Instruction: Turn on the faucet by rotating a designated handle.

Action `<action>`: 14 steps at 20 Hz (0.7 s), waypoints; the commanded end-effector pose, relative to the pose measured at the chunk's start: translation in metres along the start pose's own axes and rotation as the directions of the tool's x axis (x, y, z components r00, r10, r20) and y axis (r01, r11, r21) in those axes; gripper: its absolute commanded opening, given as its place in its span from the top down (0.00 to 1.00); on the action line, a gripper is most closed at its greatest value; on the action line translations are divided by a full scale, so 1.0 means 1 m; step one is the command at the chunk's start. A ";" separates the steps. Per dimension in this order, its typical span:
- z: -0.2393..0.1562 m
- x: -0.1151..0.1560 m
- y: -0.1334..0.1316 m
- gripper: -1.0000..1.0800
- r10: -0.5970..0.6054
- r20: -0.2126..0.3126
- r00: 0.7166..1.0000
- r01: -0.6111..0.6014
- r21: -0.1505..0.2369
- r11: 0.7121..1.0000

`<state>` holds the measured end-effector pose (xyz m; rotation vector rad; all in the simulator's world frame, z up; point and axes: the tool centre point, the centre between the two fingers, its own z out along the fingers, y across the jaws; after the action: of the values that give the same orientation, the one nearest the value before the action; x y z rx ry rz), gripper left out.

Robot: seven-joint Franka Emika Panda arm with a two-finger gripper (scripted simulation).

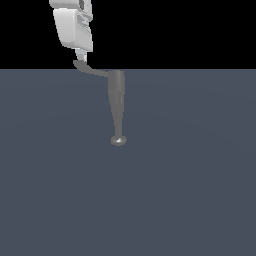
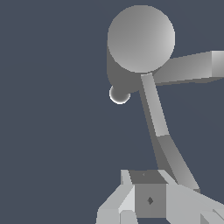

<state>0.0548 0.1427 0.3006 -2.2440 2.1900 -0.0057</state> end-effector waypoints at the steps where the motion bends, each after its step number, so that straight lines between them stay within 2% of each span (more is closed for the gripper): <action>1: 0.002 0.001 0.009 1.00 0.000 -0.002 1.000 0.000 -0.007 1.000; 14: 0.001 0.002 0.047 1.00 0.000 -0.002 1.000 0.000 -0.007 1.000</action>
<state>0.0155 0.1395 0.3013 -2.2411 2.1918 -0.0073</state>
